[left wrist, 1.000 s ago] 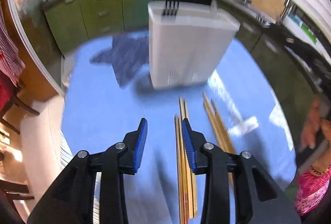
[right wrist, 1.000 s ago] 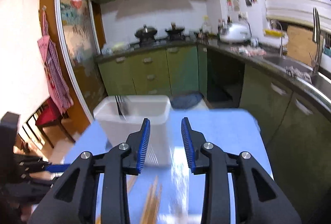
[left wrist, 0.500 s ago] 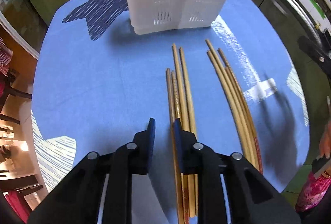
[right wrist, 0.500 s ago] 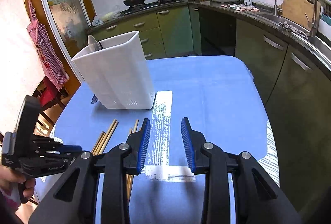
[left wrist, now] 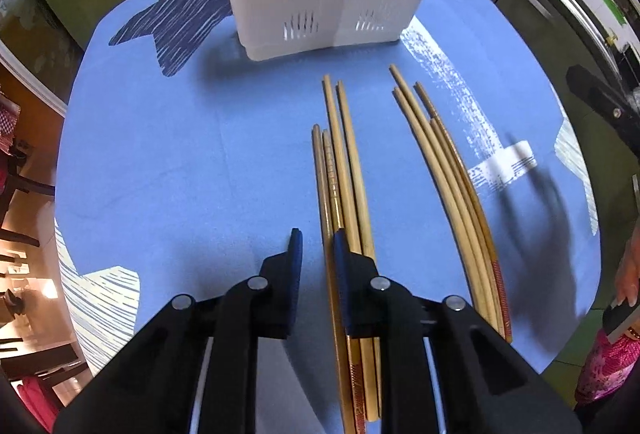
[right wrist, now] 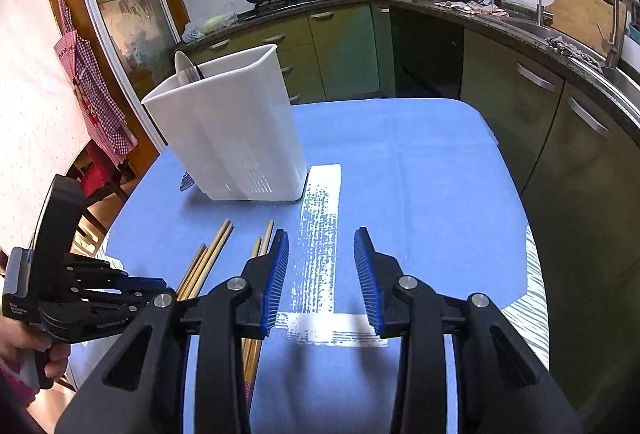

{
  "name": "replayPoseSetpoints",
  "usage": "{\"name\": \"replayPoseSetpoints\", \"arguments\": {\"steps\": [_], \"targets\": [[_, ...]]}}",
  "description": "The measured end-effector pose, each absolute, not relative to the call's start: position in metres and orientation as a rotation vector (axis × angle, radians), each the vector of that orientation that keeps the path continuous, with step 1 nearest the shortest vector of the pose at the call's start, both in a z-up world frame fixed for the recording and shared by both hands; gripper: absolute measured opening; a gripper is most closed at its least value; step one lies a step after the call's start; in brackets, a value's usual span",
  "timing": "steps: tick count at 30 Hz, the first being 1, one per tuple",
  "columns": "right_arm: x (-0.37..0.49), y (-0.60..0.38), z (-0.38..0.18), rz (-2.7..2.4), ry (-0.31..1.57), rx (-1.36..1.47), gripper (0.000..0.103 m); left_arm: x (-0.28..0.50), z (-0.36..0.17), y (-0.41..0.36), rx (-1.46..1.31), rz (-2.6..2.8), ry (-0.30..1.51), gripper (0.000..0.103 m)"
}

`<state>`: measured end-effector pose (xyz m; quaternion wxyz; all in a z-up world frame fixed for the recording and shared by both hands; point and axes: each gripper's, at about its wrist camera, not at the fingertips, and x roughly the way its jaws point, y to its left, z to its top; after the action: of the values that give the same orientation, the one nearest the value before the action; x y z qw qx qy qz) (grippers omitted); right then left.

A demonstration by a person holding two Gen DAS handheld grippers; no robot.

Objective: Organize utensils
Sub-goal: 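Lower the left gripper to the wooden chopsticks and close on one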

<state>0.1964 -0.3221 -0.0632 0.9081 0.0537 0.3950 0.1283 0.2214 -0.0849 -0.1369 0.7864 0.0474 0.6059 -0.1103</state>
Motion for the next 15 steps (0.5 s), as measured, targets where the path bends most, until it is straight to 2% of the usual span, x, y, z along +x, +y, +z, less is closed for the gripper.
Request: {"name": "replayPoseSetpoints", "arguments": {"steps": [10, 12, 15], "targets": [[0.199, -0.316, -0.066, 0.264, 0.862, 0.056, 0.035, 0.231, -0.144, -0.095, 0.145, -0.202, 1.318, 0.015], [0.203, -0.307, -0.070, 0.275, 0.906, 0.021, 0.036, 0.229, -0.143, -0.095, 0.154, -0.209, 1.312, 0.008], [0.212, -0.294, -0.082, 0.307, 1.003, -0.021, 0.039, 0.230, -0.142, -0.095, 0.133, -0.213, 1.318, 0.007]]}}
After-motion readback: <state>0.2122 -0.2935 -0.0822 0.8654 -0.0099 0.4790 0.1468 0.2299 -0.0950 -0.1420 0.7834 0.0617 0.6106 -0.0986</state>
